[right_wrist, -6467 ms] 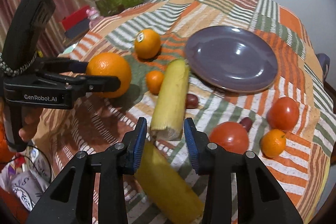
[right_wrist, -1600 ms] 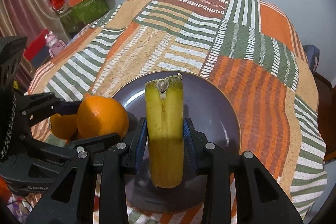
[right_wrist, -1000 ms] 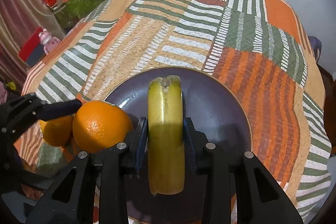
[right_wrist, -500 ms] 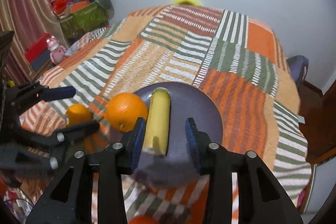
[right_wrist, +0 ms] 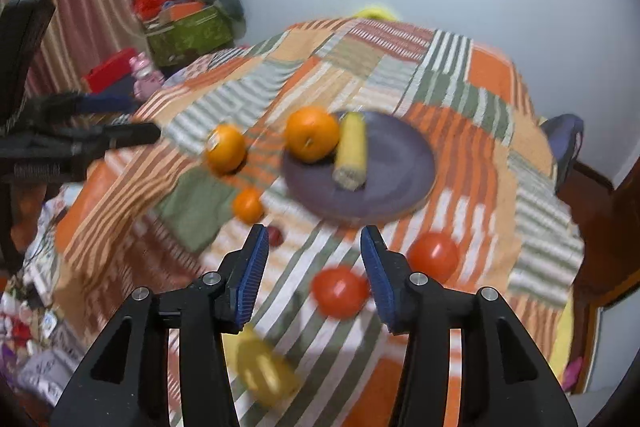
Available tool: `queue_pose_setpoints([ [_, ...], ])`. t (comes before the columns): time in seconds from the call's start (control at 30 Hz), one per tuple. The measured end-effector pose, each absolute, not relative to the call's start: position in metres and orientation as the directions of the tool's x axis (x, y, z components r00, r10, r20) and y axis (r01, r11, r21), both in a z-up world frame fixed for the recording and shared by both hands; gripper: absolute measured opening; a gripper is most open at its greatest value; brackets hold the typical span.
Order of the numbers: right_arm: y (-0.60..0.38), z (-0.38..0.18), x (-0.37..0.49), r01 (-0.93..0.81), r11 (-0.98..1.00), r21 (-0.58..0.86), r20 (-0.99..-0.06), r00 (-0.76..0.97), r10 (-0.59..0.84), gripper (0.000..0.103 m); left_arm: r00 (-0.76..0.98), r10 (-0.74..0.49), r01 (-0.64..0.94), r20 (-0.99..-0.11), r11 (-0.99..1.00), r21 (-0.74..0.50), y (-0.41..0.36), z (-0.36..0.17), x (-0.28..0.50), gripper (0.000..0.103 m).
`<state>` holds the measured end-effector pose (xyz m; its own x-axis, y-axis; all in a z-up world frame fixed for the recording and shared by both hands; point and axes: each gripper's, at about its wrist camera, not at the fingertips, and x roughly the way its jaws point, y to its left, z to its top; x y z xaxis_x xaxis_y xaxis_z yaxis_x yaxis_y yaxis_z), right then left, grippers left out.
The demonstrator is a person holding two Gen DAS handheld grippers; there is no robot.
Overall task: Organize fruits
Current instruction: 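Open right gripper and grasp the second yellow corn cob, then lift second corn cob with right tool while left gripper grasps the Dole orange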
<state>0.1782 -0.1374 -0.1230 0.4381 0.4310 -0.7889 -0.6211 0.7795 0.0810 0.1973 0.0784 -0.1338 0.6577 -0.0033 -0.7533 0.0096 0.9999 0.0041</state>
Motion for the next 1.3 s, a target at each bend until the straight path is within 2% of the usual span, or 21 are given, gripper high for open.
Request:
queue_pose_setpoints([
  [0.17,-0.131,-0.145,0.153,-0.665,0.737,0.120,-0.822,0.349,0.449,0.045,0.647,0.005,-0.006,-0.763,1.000,0.002,0.084,-0.140,0.174,0.088],
  [0.37,-0.113,-0.178,0.142,-0.701,0.700,0.139,-0.869,0.253,0.426,0.044,0.626,-0.027,-0.034,-0.780,0.998,-0.061,0.096,-0.149,0.159,0.089],
  [0.53,-0.105,-0.192,0.142,-0.708,0.691,0.146,-0.886,0.217,0.410,0.054,0.615,-0.019,-0.039,-0.788,0.998,-0.055,0.098,-0.158,0.153,0.089],
  [0.77,-0.096,-0.201,0.135,-0.734,0.675,0.072,-0.901,0.242,0.360,0.059,0.586,-0.050,-0.034,-0.808,0.996,-0.087,0.096,-0.174,0.154,0.089],
  [0.87,-0.098,-0.203,0.134,-0.738,0.673,0.049,-0.901,0.258,0.348,0.058,0.586,-0.054,-0.026,-0.809,0.996,-0.086,0.093,-0.176,0.155,0.089],
  [1.13,-0.119,-0.185,0.149,-0.661,0.733,0.161,-0.879,0.243,0.411,0.039,0.590,-0.047,-0.023,-0.806,0.997,-0.075,0.093,-0.177,0.164,0.089],
  [1.3,-0.130,-0.166,0.164,-0.618,0.763,0.192,-0.846,0.290,0.448,0.037,0.592,-0.031,-0.044,-0.806,0.997,-0.071,0.099,-0.180,0.178,0.089],
])
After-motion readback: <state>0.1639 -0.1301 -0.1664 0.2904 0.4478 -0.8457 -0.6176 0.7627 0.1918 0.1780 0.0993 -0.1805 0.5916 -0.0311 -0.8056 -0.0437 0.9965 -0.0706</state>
